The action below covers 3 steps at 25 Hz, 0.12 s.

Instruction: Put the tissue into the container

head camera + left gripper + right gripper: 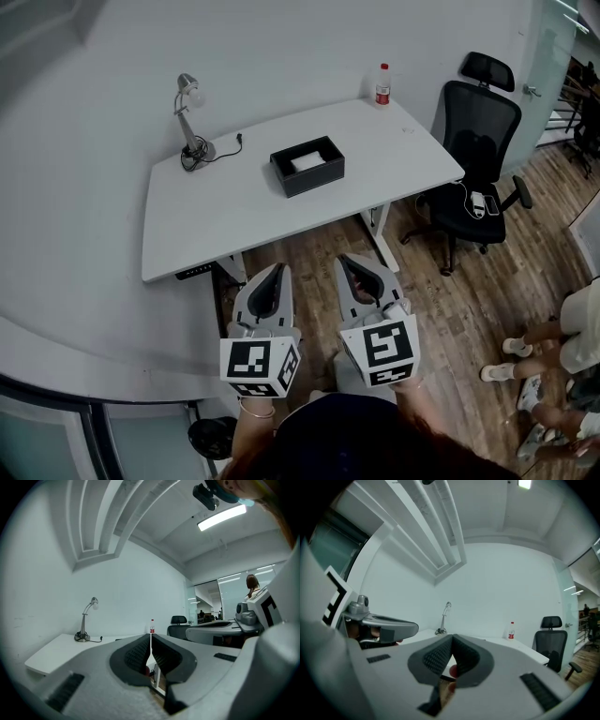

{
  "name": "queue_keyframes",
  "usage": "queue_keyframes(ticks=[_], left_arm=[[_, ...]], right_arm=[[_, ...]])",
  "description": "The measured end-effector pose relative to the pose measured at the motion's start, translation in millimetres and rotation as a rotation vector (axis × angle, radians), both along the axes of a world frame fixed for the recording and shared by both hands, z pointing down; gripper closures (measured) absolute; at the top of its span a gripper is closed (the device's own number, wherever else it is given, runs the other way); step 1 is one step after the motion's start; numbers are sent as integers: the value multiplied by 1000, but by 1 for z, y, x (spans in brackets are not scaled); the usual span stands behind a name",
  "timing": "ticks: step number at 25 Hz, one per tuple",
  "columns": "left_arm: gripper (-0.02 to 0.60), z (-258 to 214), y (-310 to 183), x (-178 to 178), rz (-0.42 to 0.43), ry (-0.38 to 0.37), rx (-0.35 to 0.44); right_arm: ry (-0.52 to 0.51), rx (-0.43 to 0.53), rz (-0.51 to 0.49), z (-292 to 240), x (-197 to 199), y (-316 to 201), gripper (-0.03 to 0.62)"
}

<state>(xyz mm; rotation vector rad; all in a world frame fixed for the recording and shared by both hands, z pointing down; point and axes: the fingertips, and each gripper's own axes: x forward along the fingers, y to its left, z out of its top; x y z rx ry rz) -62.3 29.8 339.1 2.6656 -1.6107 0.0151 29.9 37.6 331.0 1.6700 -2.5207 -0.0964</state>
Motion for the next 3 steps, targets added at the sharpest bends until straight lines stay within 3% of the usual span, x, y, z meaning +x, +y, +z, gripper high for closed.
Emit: queue_keyframes(ticks=[3], left_arm=[[552, 1, -10, 4, 5, 2, 0]], right_arm=[[1, 6, -5, 0, 0, -8, 574]])
